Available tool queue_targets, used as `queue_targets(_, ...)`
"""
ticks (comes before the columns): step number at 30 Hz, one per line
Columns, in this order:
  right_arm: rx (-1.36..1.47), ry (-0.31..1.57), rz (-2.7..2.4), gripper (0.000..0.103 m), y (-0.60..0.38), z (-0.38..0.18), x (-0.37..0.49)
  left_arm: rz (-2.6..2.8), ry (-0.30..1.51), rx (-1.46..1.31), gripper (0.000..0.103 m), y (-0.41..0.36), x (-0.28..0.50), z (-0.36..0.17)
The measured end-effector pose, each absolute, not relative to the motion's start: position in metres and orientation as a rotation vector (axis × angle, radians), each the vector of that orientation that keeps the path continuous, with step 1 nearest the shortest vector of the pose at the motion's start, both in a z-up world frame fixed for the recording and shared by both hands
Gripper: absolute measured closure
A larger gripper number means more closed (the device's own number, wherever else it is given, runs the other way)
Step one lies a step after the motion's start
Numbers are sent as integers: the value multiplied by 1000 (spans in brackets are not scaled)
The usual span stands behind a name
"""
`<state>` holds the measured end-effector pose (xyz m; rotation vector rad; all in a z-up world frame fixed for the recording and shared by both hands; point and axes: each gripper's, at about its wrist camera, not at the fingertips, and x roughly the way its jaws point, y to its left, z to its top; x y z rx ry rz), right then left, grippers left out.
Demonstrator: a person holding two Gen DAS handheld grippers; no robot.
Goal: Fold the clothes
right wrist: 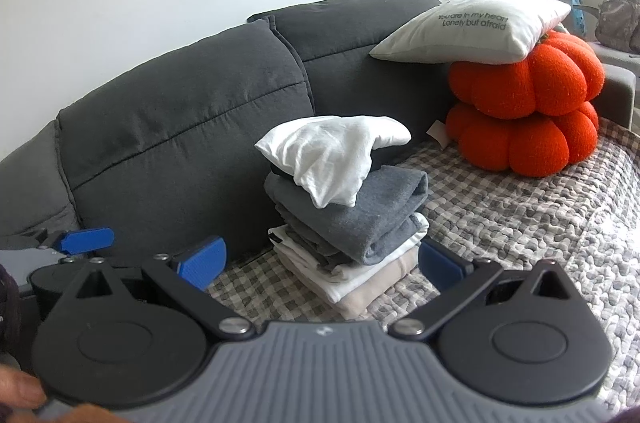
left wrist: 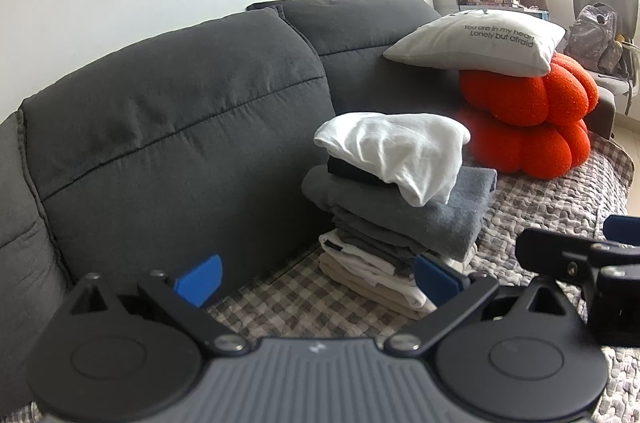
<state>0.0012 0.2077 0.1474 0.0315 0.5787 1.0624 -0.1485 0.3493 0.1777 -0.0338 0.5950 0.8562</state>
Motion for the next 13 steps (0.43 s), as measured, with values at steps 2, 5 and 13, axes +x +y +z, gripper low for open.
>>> queue_targets(2, 27, 571, 1058, 0, 208, 149, 1, 853, 594, -34, 0, 349, -148, 178)
queue_targets(5, 30, 567, 1056, 0, 207, 150, 1, 852, 592, -32, 0, 348, -148, 179)
queue_targets(13, 40, 572, 1051, 0, 205, 150, 1, 847, 587, -5, 0, 339, -146, 178)
